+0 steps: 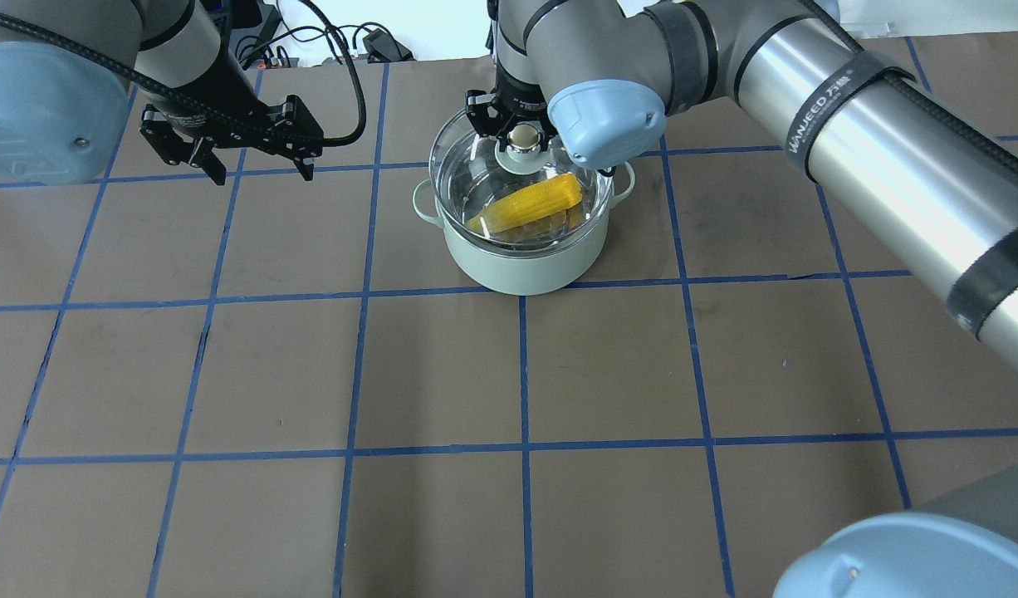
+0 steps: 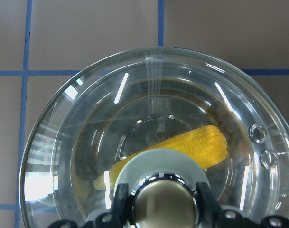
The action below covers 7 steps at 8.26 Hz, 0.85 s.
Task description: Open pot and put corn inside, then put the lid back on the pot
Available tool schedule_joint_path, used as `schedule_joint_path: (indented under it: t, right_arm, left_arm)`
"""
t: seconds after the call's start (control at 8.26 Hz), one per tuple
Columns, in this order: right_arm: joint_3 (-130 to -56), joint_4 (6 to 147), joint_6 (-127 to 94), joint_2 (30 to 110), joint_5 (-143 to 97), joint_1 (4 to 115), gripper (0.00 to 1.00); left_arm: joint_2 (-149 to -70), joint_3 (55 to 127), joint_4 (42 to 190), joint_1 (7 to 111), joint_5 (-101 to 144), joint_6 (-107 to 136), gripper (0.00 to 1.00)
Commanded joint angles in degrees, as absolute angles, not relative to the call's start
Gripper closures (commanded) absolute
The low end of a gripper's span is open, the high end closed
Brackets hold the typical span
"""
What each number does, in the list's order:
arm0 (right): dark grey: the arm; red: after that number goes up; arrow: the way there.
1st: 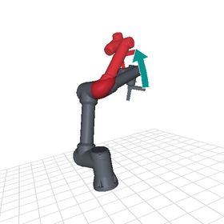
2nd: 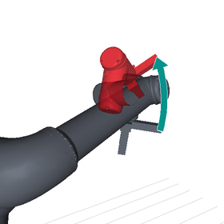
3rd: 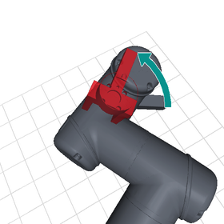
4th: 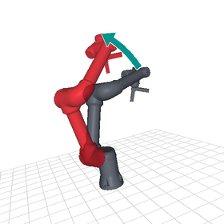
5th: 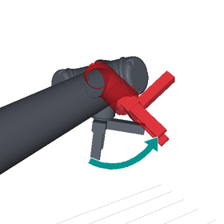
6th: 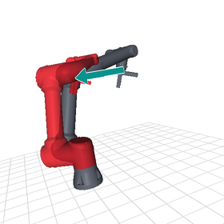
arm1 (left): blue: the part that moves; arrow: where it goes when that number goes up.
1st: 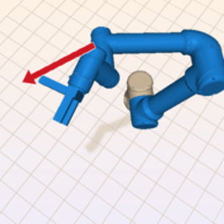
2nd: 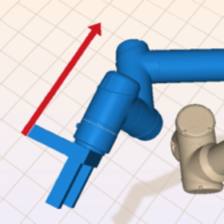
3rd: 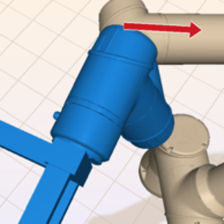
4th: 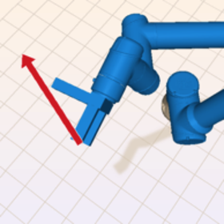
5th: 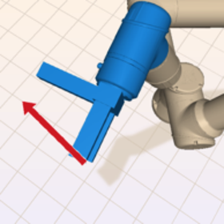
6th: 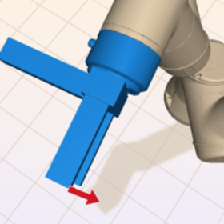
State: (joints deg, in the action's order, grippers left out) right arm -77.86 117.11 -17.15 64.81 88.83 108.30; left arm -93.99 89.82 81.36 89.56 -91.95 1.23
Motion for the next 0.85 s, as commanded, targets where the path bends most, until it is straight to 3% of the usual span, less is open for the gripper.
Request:
schedule_joint_path:
  t: [0.0,0.73]
  right_arm:
    - [-77.61,118.30,-17.23,63.11,88.95,109.25,0.77]
    - [-77.61,118.83,-16.52,62.23,90.00,109.25,0.77]
  left_arm:
    - [-93.96,90.00,81.83,89.56,-91.58,1.58,0.00]
    - [-93.96,90.26,81.30,89.56,-91.49,1.58,0.00]
